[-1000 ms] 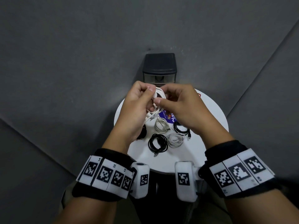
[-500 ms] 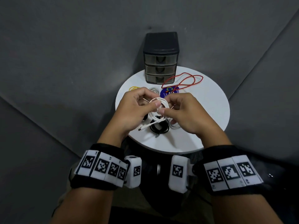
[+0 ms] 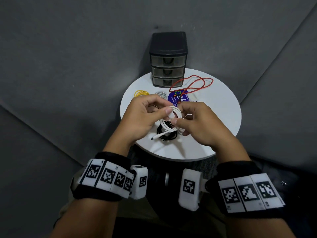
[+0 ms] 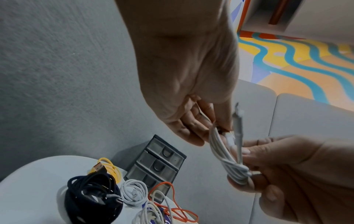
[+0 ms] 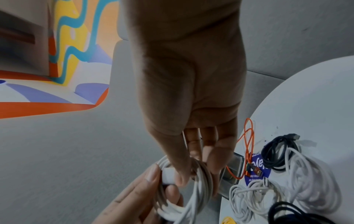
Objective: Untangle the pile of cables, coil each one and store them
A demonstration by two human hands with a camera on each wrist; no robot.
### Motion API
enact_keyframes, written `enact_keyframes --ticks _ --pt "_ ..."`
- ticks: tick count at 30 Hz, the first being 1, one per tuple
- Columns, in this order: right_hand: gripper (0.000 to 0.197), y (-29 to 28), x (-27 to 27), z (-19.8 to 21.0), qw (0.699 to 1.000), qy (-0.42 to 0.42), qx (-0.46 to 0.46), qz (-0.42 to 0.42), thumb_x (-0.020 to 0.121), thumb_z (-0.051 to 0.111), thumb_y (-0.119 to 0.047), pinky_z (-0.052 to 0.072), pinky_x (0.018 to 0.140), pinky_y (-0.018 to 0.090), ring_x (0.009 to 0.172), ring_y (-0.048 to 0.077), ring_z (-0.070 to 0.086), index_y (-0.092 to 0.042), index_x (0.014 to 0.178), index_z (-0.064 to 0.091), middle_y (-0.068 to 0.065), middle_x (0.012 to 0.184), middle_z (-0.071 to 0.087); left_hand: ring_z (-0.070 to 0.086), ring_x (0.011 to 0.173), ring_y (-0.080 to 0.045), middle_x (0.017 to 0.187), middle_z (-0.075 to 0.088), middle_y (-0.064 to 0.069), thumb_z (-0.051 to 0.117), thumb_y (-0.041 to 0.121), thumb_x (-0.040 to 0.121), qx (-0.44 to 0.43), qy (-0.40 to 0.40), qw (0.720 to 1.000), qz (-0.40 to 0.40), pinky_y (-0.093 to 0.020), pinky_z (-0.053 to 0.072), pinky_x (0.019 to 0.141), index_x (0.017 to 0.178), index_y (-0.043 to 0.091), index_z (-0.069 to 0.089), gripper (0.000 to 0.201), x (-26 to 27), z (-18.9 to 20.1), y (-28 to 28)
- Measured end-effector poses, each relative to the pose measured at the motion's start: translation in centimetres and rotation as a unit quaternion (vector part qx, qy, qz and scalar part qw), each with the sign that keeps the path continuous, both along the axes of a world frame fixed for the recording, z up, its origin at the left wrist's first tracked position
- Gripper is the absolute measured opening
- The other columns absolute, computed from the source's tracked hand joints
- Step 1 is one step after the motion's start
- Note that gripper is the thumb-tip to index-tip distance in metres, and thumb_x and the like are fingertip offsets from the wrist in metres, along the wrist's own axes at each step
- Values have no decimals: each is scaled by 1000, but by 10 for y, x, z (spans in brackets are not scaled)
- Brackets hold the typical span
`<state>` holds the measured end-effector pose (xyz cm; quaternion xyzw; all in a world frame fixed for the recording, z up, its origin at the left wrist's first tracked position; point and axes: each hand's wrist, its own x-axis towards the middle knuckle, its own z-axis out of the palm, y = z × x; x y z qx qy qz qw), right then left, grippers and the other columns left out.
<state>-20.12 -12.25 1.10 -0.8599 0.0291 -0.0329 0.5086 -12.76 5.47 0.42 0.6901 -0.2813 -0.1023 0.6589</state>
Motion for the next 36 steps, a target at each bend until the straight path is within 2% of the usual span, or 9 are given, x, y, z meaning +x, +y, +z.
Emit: enact_keyframes --ticks 4,8,13,20,24,27,29,36 --pt "14 1 1 5 1000 5 -14 -5 89 74 -13 61 71 49 76 30 69 -23 81 68 3 80 67 69 69 -16 79 74 1 74 0 88 11 -12 1000 9 -19 51 66 99 1 75 11 2 2 0" --pt "18 1 2 4 999 18 -33 -15 87 77 -14 59 72 52 68 24 66 -23 75 66 -2 72 64 69 71 -20 79 75 4 77 2 86 30 -18 999 4 -23 53 67 93 14 77 14 3 2 2" --pt "12 1 1 4 998 35 -53 -24 85 79 -17 58 76 52 75 28 67 -19 77 69 2 76 67 69 69 -16 81 77 2 79 -1 84 33 -11 999 -1 -19 52 65 92 14 77 17 3 0 2" --pt "10 2 0 11 996 61 -59 -20 86 78 -15 59 72 55 73 33 71 -13 80 70 10 78 69 63 67 -19 77 75 6 79 -3 83 38 6 999 -7 -18 50 62 89 17 77 21 4 0 1" --pt "12 3 0 13 995 75 -61 -15 86 77 -12 60 70 54 73 34 71 -15 78 70 12 77 68 58 62 -11 74 73 10 80 -3 81 51 8 999 -5 -18 49 61 89 18 77 23 3 0 0" --pt "16 4 -1 15 995 79 -66 -12 85 78 -10 60 68 53 75 36 70 -19 73 70 8 72 67 55 58 -4 72 72 12 80 -4 81 60 12 998 -10 -18 48 61 89 17 77 23 4 -2 0" --pt "14 4 -1 15 994 83 -68 -13 84 80 -11 60 68 54 75 36 70 -16 75 71 8 72 67 55 59 -4 72 72 11 80 -5 80 65 13 998 -15 -17 48 61 88 17 77 24 4 -2 -1" --pt "9 4 -3 13 993 100 -66 -23 83 81 -13 61 69 54 75 36 72 -13 79 72 9 74 67 63 65 -9 79 75 -6 81 -5 79 84 4 996 -22 -20 53 64 82 21 75 28 4 -2 -2"
